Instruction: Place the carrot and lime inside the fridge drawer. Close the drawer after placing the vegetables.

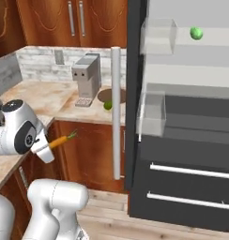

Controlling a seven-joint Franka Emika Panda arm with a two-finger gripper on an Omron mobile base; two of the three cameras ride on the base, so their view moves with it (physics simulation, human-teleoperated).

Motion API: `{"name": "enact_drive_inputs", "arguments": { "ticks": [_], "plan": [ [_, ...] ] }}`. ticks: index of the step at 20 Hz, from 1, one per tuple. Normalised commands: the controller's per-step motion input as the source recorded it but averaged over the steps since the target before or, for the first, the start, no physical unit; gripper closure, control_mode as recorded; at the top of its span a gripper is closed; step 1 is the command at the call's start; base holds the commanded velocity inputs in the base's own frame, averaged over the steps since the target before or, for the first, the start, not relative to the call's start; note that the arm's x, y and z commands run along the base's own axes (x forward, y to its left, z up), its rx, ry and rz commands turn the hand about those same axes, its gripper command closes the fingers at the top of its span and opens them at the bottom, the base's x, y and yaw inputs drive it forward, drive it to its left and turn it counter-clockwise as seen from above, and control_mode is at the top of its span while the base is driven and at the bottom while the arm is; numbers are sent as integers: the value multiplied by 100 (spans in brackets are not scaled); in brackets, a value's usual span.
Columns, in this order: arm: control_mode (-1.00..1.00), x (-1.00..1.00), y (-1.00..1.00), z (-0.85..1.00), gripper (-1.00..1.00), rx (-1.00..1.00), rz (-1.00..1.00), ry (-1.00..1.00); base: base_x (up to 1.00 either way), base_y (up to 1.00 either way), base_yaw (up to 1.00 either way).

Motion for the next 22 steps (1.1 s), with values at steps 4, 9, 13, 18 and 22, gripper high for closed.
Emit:
{"name": "enact_drive_inputs", "arguments": {
  "ticks": [4, 9, 13, 18, 22],
  "plan": [
    [100, 0, 0, 0, 100, 0, 0, 0, -59, -100, -6],
    [100, 0, 0, 0, 100, 0, 0, 0, -24, -100, -3],
    [100, 0, 0, 0, 100, 0, 0, 0, 0, -100, 0],
    [100, 0, 0, 0, 100, 0, 0, 0, 23, -99, 0],
    [100, 0, 0, 0, 100, 0, 0, 0, 57, -64, 0]
  ]
}}
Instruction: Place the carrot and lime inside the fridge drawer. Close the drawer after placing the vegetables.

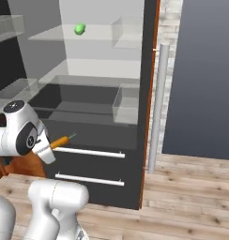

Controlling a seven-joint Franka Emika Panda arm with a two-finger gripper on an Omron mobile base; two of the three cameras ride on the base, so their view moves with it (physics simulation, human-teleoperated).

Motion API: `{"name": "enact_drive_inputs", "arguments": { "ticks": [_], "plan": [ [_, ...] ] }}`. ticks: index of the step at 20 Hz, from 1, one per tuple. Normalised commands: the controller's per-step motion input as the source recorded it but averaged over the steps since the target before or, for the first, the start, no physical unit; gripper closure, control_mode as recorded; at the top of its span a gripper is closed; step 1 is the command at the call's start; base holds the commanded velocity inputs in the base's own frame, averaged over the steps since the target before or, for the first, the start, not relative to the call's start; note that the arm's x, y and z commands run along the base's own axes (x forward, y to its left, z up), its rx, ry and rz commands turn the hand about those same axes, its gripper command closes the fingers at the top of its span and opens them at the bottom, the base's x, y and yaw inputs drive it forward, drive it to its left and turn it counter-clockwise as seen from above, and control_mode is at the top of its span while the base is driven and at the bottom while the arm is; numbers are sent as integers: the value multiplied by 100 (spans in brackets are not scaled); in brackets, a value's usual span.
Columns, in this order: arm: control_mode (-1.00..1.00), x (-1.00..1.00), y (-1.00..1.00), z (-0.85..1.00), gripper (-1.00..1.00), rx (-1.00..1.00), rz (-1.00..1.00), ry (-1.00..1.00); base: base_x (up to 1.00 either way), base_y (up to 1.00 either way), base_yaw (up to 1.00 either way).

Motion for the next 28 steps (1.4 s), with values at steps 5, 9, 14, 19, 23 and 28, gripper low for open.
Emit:
{"name": "enact_drive_inputs", "arguments": {
  "ticks": [5, 9, 14, 19, 23, 28],
  "plan": [
    [100, 0, 0, 0, 100, 0, 0, 0, 62, -5, 0],
    [100, 0, 0, 0, 100, 0, 0, 0, 54, -1, 0],
    [100, 0, 0, 0, 100, 0, 0, 0, 53, 0, 0],
    [100, 0, 0, 0, 100, 0, 0, 0, 46, 0, 0],
    [100, 0, 0, 0, 100, 0, 0, 0, 37, 0, 0],
    [100, 0, 0, 0, 100, 0, 0, 0, 37, 0, 0]
  ]
}}
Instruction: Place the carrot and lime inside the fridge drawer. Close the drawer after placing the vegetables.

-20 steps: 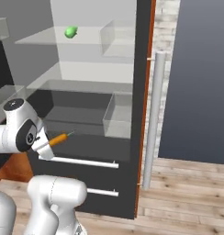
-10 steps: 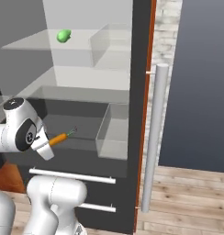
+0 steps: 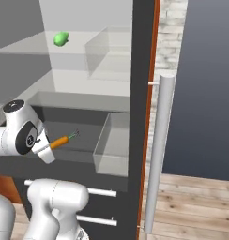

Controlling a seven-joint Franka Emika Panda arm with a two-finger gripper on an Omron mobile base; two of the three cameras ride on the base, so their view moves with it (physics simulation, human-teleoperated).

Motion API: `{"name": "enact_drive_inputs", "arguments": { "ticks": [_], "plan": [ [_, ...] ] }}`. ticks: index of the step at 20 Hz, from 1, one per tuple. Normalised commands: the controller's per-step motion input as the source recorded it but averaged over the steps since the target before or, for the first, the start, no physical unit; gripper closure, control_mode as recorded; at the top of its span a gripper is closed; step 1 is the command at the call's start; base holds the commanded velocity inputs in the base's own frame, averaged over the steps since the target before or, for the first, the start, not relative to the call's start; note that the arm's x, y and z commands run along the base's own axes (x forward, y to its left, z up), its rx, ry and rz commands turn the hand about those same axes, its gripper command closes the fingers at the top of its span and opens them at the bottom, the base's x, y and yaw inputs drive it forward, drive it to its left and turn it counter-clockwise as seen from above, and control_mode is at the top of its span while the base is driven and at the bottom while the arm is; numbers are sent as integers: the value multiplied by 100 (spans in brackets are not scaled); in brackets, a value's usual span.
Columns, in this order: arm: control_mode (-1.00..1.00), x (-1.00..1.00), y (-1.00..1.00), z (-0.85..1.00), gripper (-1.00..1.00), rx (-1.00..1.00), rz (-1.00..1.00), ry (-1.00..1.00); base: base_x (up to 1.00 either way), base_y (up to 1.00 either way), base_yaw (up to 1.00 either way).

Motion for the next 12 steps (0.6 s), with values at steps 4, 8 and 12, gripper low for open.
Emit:
{"name": "enact_drive_inputs", "arguments": {
  "ticks": [4, 8, 12],
  "plan": [
    [100, 0, 0, 0, 100, 0, 0, 0, 41, 0, 0],
    [100, 0, 0, 0, 100, 0, 0, 0, 25, 0, 1],
    [100, 0, 0, 0, 100, 0, 0, 0, 5, 0, 0]
  ]
}}
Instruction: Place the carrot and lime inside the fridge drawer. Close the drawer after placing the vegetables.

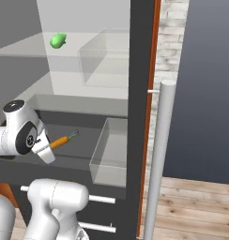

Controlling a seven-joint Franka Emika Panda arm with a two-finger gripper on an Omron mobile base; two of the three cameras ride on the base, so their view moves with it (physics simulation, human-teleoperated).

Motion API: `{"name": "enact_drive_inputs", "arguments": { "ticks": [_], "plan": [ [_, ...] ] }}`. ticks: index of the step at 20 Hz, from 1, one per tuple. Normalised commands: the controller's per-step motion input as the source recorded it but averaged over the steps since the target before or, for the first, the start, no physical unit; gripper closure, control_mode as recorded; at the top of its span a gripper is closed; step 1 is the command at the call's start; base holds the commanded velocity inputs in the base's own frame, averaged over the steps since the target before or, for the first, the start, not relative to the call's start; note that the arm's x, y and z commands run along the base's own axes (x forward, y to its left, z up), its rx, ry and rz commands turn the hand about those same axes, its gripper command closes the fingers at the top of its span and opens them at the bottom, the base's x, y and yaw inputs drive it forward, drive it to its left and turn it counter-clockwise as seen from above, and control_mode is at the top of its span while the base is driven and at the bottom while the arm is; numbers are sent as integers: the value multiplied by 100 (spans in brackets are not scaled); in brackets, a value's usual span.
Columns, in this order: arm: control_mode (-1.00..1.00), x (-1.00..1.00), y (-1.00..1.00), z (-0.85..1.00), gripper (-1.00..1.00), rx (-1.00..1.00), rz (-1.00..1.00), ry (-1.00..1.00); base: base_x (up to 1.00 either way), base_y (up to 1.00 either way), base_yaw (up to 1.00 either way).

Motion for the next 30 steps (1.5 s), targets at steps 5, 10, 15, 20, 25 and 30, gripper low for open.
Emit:
{"name": "enact_drive_inputs", "arguments": {
  "ticks": [5, 10, 15, 20, 25, 30],
  "plan": [
    [-100, 40, 0, 16, 100, 0, 0, 16, 0, 0, 0],
    [-100, 62, -4, 7, 100, 2, 2, 18, 0, 0, 0],
    [-100, 59, -4, -23, 100, 9, 15, 1, 0, 0, 0],
    [-100, 41, 14, -65, 100, 2, 19, 1, 0, 0, 0],
    [-100, 4, 15, -66, 100, 1, 21, 0, 0, 0, 0],
    [-100, -8, 19, -47, 100, 0, 19, 0, 0, 0, 0]
  ]
}}
